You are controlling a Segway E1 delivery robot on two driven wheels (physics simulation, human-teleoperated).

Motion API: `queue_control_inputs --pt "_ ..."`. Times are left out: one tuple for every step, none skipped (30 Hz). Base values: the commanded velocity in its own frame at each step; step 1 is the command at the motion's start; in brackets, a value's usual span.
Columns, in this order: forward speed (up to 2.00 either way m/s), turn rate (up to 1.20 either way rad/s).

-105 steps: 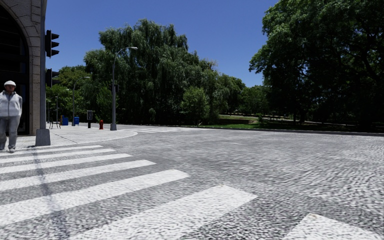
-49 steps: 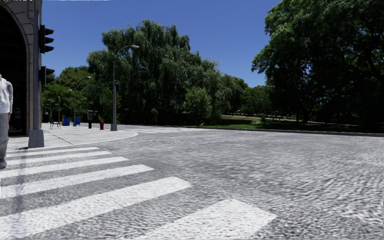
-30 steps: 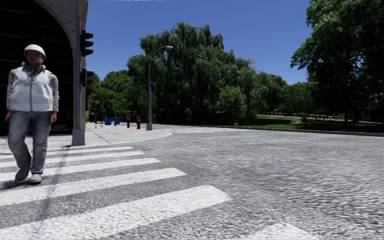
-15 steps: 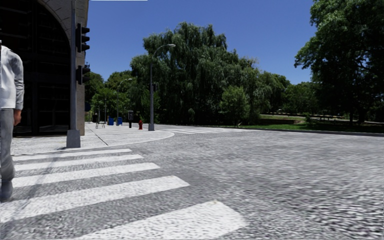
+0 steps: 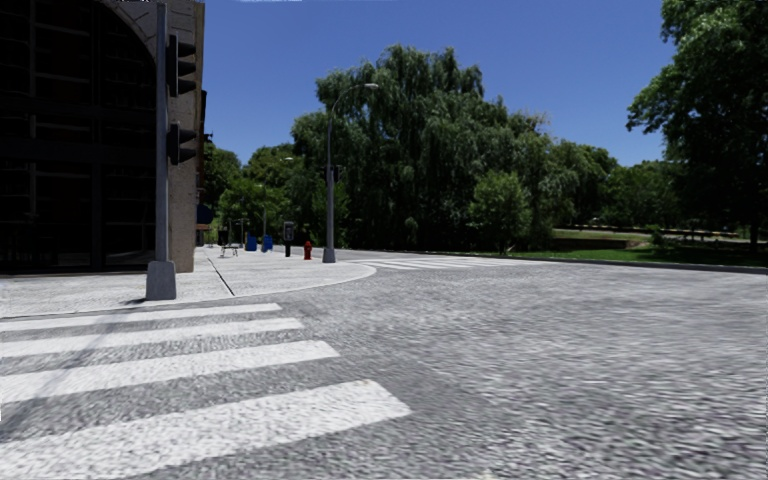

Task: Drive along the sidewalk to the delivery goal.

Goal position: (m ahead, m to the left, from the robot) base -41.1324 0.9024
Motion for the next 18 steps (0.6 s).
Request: queue_control_inputs --pt "1.16 0.47" --pt "1.16 0.48" --pt "1.16 0.48" --pt "1.16 0.51" --pt "1.16 0.52" --pt "1.16 0.53" --pt "1.16 0.53" --pt "1.16 0.53" --pt "1.16 0.53" --pt "1.16 0.55" --pt "1.16 0.55" --pt "1.16 0.57" --pt "1.16 0.57" --pt "1.16 0.58" --pt "1.16 0.58" --pt "1.16 0.58" --pt "1.16 0.59" --pt "1.16 0.60"
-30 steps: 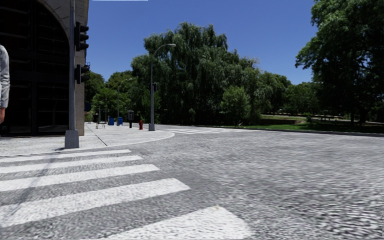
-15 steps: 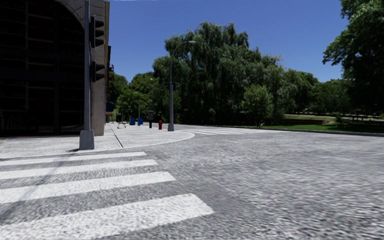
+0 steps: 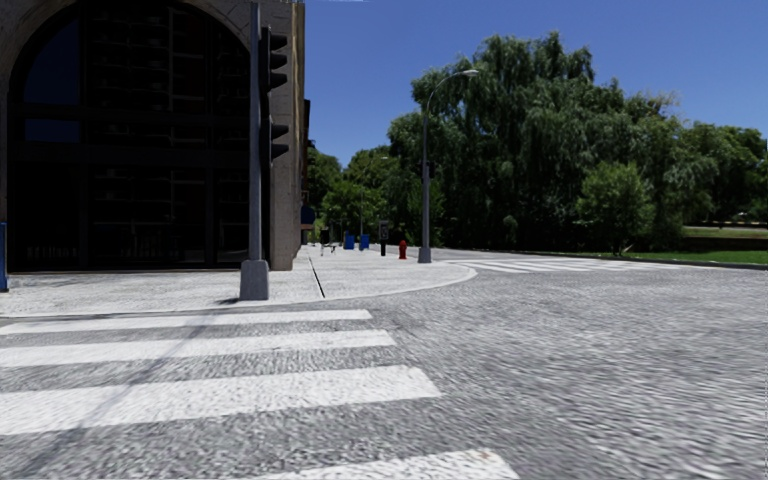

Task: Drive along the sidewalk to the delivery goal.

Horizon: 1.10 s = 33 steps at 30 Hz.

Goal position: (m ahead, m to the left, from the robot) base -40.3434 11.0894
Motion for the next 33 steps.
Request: queue_control_inputs --pt "1.16 0.60" --pt "1.16 0.63" --pt "1.16 0.64" --pt "1.16 0.64" --pt "1.16 0.64" --pt "1.16 0.64" --pt "1.16 0.64" --pt "1.16 0.64" --pt "1.16 0.64" --pt "1.16 0.64" --pt "1.15 0.64" --pt "1.15 0.64" --pt "1.15 0.64" --pt "1.15 0.64" --pt "1.15 0.64" --pt "1.14 0.64" --pt "1.14 0.64" --pt "1.14 0.64" --pt "1.13 0.65" --pt "1.12 0.65" --pt "1.11 0.66" --pt "1.10 0.67" --pt "1.10 0.67" --pt "1.09 0.71" --pt "1.07 0.75" --pt "1.03 0.76" --pt "1.03 0.76" --pt "1.01 0.76" --pt "0.99 0.77" --pt "0.98 0.77" --pt "0.98 0.77" --pt "0.98 0.77" --pt "0.97 0.77"
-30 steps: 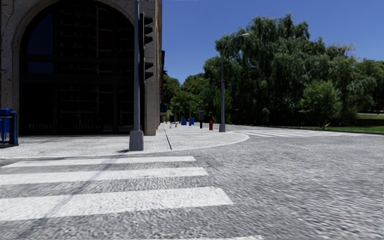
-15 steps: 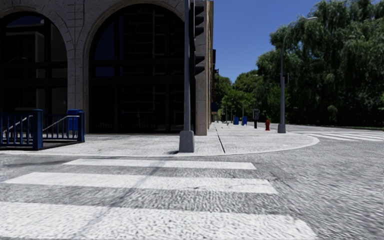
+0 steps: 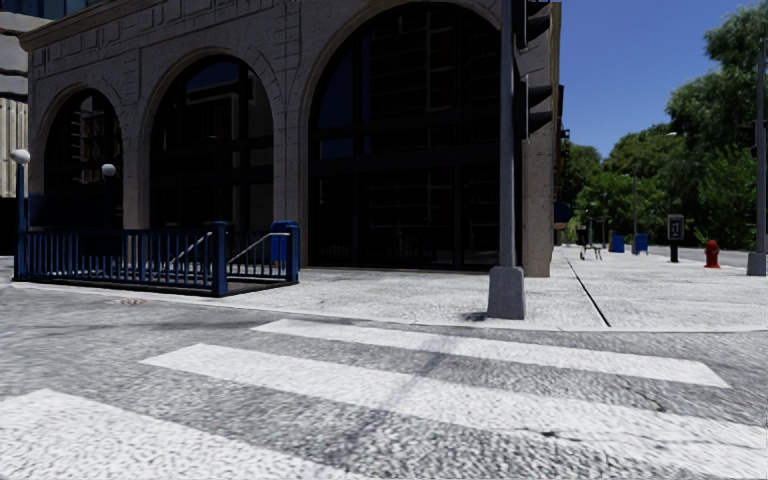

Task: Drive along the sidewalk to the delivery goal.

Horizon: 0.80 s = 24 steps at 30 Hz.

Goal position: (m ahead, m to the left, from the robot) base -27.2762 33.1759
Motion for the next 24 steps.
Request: queue_control_inputs --pt "0.97 0.77" --pt "0.97 0.77" --pt "0.97 0.77" --pt "0.97 0.77" --pt "0.97 0.77" --pt "0.97 0.77" --pt "0.97 0.77" --pt "0.97 0.77" --pt "0.97 0.77" --pt "0.97 0.77" --pt "0.97 0.77" --pt "0.97 0.78" --pt "0.97 0.80" --pt "0.97 0.81" --pt "0.97 0.81" --pt "0.97 0.81" --pt "0.97 0.81" --pt "0.97 0.82" --pt "0.97 0.84" --pt "0.97 0.84" --pt "0.97 0.87" --pt "0.97 0.89" --pt "0.97 0.89" --pt "0.97 0.89"
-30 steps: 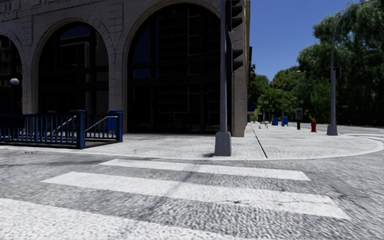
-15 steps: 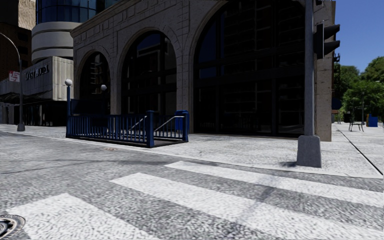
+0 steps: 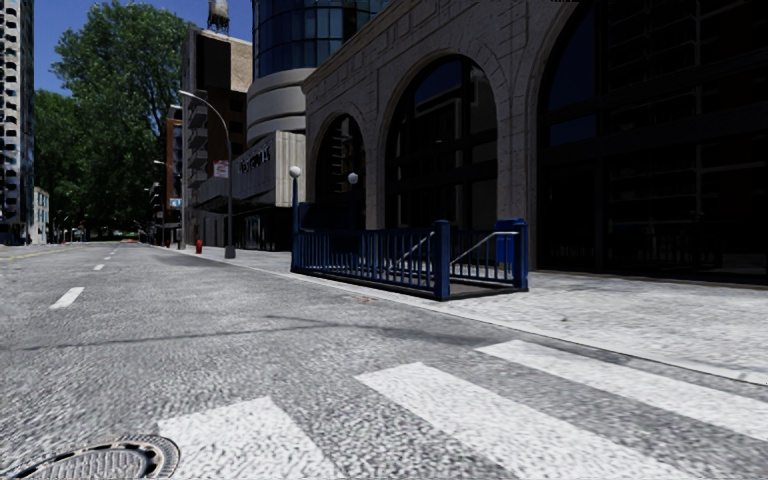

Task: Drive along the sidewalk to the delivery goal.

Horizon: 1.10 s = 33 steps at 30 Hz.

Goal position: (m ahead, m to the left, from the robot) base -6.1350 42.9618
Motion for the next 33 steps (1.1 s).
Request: queue_control_inputs --pt "0.97 0.89" --pt "0.97 0.90" --pt "0.97 0.90" --pt "0.97 0.93" --pt "0.97 0.96" --pt "0.97 0.96" --pt "0.97 0.97" --pt "0.97 0.98" --pt "0.97 0.98" --pt "0.97 0.98" --pt "0.97 0.98" --pt "0.97 0.99" --pt "0.97 0.99" --pt "0.97 0.99" --pt "0.97 0.99" --pt "0.97 0.99" --pt "0.97 1.00" --pt "0.97 1.01" --pt "0.97 1.06" --pt "0.97 1.06" --pt "0.97 1.09" --pt "0.97 1.11" --pt "0.97 1.12" --pt "0.97 1.12" --pt "0.97 1.13" --pt "0.97 1.13" --pt "0.97 1.13" --pt "0.97 1.13" --pt "0.97 1.13" --pt "0.97 1.13" --pt "0.97 1.13" --pt "0.97 1.13" --pt "0.97 1.13"
